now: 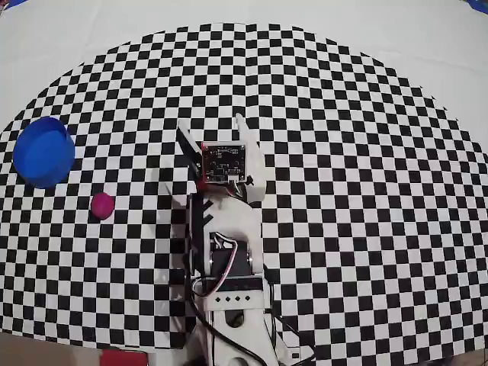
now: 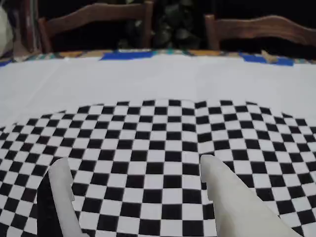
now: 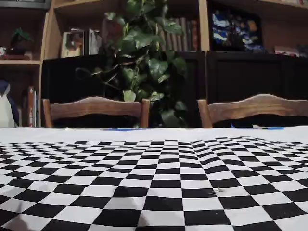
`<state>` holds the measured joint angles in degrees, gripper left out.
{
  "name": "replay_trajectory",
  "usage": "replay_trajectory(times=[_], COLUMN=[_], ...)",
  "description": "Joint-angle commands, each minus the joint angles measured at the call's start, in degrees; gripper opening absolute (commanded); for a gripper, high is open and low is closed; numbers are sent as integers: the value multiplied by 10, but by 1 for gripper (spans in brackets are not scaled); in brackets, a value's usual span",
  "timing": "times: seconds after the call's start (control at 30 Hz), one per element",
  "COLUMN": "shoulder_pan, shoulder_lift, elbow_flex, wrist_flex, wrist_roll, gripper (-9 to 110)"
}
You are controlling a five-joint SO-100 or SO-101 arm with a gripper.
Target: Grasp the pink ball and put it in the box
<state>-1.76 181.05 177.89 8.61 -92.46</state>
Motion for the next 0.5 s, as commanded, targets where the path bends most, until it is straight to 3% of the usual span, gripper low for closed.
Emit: replay_trajectory(times=[0.0, 0.47], shoulder_pan=[-9, -110], shoulder_lift=[6, 1], elbow_flex=[4, 4], wrist_flex=[-13, -18], wrist_roll=[-4, -4], gripper=[31, 31])
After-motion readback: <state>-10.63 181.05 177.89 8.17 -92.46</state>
